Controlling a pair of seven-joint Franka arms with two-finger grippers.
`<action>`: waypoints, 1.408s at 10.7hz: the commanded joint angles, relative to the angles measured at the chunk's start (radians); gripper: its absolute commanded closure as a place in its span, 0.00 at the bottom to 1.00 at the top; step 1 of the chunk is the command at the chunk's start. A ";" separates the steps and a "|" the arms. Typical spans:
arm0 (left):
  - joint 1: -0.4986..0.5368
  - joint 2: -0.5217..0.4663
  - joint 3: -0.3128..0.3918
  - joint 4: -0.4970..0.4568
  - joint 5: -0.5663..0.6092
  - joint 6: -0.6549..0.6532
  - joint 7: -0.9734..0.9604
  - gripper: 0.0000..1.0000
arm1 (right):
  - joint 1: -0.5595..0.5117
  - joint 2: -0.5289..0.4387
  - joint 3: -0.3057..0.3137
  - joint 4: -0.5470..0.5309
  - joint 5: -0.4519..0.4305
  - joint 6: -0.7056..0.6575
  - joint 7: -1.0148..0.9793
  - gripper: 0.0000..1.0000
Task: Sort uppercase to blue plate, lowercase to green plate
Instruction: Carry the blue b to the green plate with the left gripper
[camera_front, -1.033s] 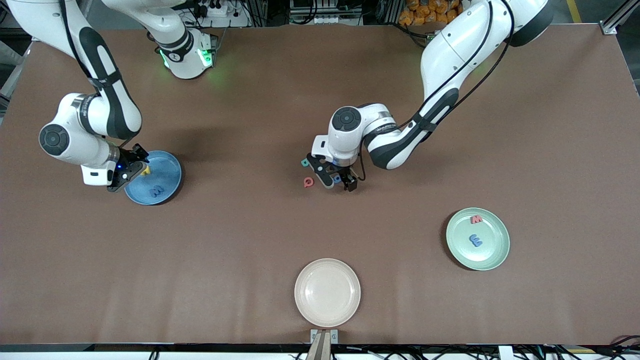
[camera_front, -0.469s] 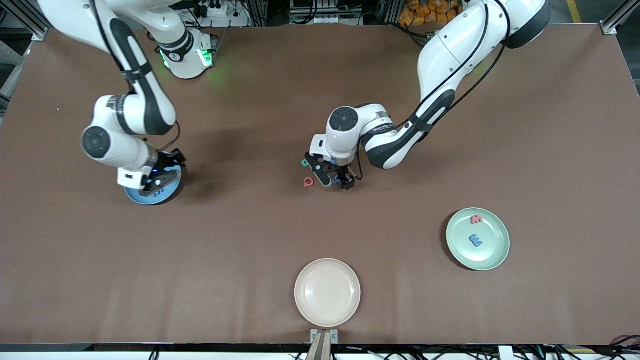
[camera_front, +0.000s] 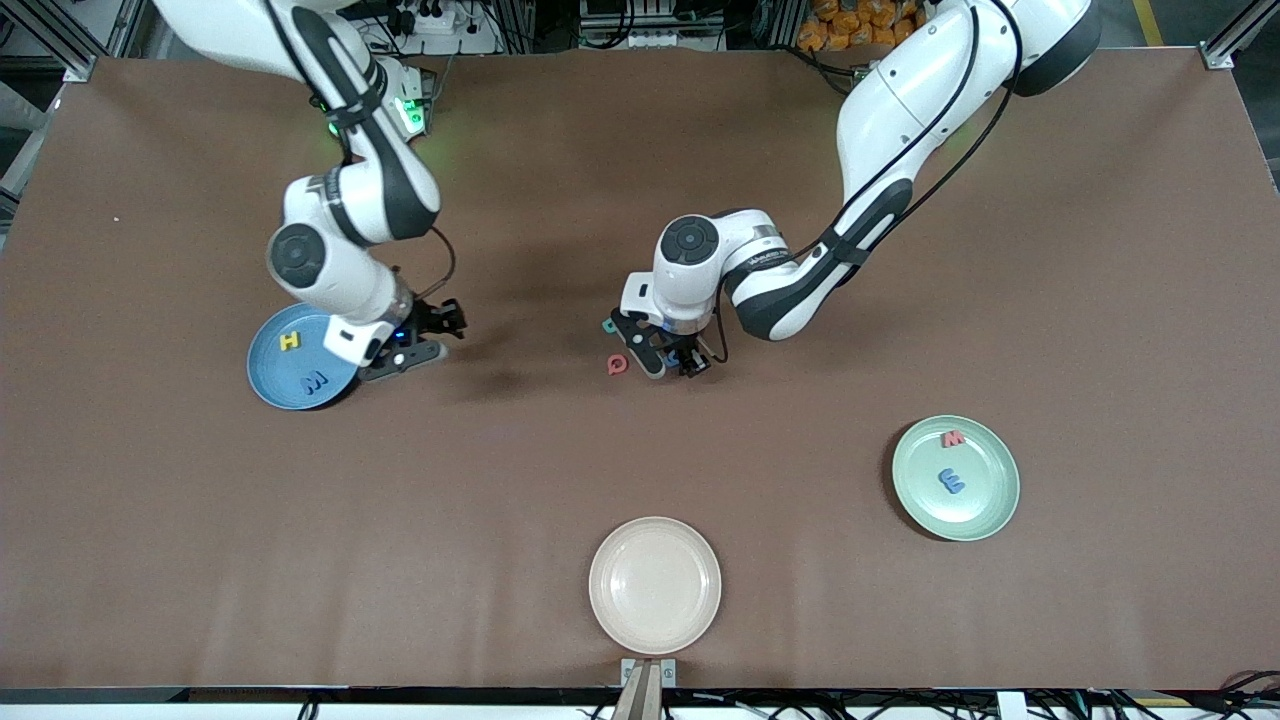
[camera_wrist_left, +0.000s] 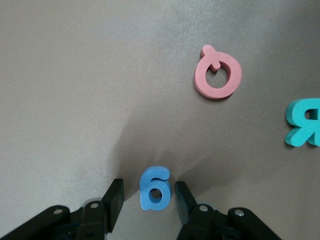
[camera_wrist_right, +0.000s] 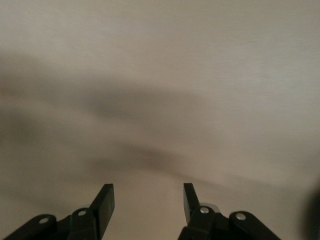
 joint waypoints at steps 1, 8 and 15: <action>-0.004 -0.003 0.026 0.001 -0.011 -0.003 0.011 0.76 | 0.048 0.036 0.065 -0.010 0.021 0.125 0.213 0.36; 0.149 -0.149 0.042 -0.011 -0.077 -0.066 0.017 1.00 | 0.212 0.336 0.072 0.373 0.002 0.134 0.663 0.38; 0.528 -0.264 0.090 -0.011 -0.370 -0.289 0.020 1.00 | 0.269 0.440 0.070 0.487 -0.162 0.091 0.924 0.40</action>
